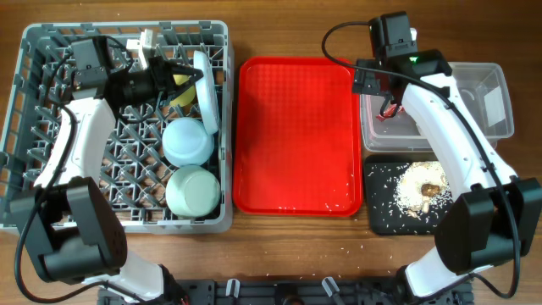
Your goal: Sort waste into correct bins and load items into the dishwasher rack
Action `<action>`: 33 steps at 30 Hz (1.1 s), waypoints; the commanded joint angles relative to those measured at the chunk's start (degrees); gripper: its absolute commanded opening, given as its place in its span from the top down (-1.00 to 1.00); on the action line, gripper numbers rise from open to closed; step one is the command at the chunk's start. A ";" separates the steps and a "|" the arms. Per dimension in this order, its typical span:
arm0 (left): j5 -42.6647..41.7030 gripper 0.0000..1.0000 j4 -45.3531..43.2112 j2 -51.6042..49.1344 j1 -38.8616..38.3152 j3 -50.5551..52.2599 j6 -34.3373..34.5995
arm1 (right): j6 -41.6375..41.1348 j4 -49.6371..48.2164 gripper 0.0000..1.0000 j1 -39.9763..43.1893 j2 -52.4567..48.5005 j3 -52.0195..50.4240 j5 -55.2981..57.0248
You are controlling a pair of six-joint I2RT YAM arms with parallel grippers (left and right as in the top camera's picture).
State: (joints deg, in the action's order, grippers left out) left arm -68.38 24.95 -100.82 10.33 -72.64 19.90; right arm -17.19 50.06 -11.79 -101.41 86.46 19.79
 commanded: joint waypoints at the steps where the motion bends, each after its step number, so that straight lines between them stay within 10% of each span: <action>1: 2.08 0.66 -0.04 0.50 0.20 0.00 -4.72 | 0.68 -0.20 -1.00 0.13 0.37 0.31 0.90; 20: 5.49 -0.54 9.40 11.47 11.02 -0.02 -4.46 | 0.68 -0.17 -1.00 0.09 0.37 0.31 0.90; 22: 5.81 -0.27 11.23 17.29 11.26 -0.02 -4.50 | 0.68 -0.17 -1.00 0.09 0.37 0.31 0.90; 24: 10.01 0.71 15.04 22.23 8.87 -0.02 -4.50 | 0.66 -0.17 -1.00 0.09 0.37 0.31 0.90; 33: 46.18 0.83 25.05 19.93 -18.84 0.70 -4.48 | 0.68 -0.17 -1.00 0.09 0.37 0.33 0.90</action>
State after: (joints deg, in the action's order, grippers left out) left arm -36.67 50.17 -77.01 -1.17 -72.64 15.75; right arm -17.19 50.04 -11.79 -101.41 86.46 19.79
